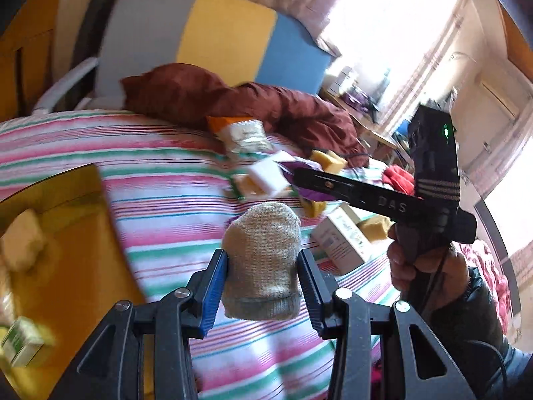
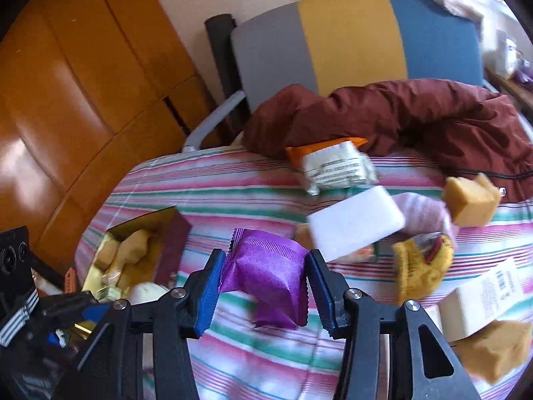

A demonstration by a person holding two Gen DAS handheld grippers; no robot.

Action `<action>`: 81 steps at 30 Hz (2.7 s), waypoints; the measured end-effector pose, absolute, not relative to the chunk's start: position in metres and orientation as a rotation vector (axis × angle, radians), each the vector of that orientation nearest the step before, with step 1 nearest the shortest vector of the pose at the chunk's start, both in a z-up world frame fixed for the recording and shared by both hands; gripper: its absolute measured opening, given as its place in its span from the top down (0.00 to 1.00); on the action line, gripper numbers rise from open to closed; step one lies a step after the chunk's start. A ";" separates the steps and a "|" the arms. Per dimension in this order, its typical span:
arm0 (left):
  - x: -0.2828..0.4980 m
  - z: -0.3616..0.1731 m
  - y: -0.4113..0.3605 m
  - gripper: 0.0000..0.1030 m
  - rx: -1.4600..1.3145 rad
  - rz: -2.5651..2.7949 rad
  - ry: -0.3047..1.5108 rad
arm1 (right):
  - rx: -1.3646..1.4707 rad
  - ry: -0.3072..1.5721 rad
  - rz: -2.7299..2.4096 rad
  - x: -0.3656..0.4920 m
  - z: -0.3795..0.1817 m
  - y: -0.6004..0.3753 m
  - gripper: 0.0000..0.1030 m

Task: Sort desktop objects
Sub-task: 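Carry the grey sock and purple packet over the gold tray, then open both tools to drop the sock and packet into the tray, then withdraw both tools from the tray toward the remaining items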

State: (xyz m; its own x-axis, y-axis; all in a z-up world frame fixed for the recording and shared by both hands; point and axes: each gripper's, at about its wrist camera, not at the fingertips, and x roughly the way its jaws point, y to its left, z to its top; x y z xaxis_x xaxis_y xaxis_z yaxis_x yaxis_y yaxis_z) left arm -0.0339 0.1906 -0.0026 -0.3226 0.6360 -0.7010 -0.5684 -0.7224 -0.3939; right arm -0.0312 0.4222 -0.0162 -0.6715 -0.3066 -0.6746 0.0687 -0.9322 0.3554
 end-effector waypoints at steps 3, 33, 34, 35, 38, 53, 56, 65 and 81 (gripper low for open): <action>-0.030 0.001 0.151 0.58 -1.150 2.151 -0.133 | 1.151 -0.410 -2.621 -0.030 -0.013 0.404 0.51; -0.043 -0.058 -0.089 0.51 -1.372 2.522 -0.469 | 1.228 -0.423 -2.032 -0.022 -0.041 0.138 0.39; -0.042 -0.058 -0.092 0.51 -1.369 2.535 -0.476 | 1.243 -0.419 -2.026 -0.021 -0.044 0.136 0.39; -0.041 -0.058 -0.094 0.51 -1.365 2.543 -0.482 | 1.251 -0.418 -2.025 -0.023 -0.046 0.137 0.39; -0.038 -0.055 -0.098 0.51 -1.347 2.572 -0.489 | 1.270 -0.410 -2.017 -0.022 -0.051 0.138 0.39; -0.027 -0.034 -0.082 0.51 -1.266 2.639 -0.374 | 1.314 -0.464 -1.995 -0.021 -0.061 0.134 0.13; -0.025 -0.029 -0.071 0.51 -1.242 2.669 -0.284 | 1.299 -0.346 -2.098 -0.015 -0.052 0.139 0.13; -0.018 -0.013 -0.041 0.51 -1.189 2.698 -0.120 | 1.240 -0.021 -2.340 0.003 -0.025 0.168 0.13; -0.014 -0.007 0.037 0.46 -1.151 2.561 0.048 | 1.320 0.002 -2.581 0.010 -0.012 0.275 0.13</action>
